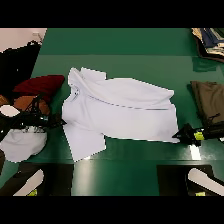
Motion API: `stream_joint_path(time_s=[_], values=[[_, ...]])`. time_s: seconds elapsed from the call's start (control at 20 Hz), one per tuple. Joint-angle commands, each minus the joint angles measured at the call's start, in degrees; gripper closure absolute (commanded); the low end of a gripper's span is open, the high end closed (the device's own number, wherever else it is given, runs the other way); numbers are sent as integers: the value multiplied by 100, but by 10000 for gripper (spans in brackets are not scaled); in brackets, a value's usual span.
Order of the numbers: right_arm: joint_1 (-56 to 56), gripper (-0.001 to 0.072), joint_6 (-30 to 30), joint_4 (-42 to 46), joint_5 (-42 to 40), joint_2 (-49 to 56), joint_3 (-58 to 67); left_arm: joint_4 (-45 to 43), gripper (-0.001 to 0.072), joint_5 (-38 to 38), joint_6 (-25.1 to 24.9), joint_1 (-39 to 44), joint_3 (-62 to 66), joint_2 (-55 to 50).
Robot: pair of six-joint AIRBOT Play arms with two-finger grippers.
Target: Fold the shirts.
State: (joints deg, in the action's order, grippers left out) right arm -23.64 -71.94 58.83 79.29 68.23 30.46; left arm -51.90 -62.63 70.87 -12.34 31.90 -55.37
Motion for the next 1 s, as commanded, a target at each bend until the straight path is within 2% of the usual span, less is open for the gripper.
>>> stream_joint_path(time_s=[0.0, 0.05, 0.3, 0.45, 0.6, 0.85, 0.95], values=[[273, 673, 87, -33, -24, 28, -26, 0, 684, -157, 2, -2, 7, 11], [339, 698, 179, -33, 57, 26, 22, -2, 685, -254, 13, -2, 24, 28], [813, 698, 105, -254, 581, -798, 1436, -11, 685, -800, 356, -2, 1156, 586], [975, 698, 85, -522, 356, -1429, 3067, -4, 683, -1106, 695, -2, 2826, 1123], [1032, 698, 79, -520, 17, -1731, 4800, 7, 683, -1196, 741, -2, 4850, 1349], [1025, 699, 11, -459, 26, -1902, 7497, 4, 684, -1005, 1235, -2, 8286, 1370], [1025, 698, -297, -273, 46, -1897, 8347, 35, 684, -817, 1482, -2, 9239, 1355]])
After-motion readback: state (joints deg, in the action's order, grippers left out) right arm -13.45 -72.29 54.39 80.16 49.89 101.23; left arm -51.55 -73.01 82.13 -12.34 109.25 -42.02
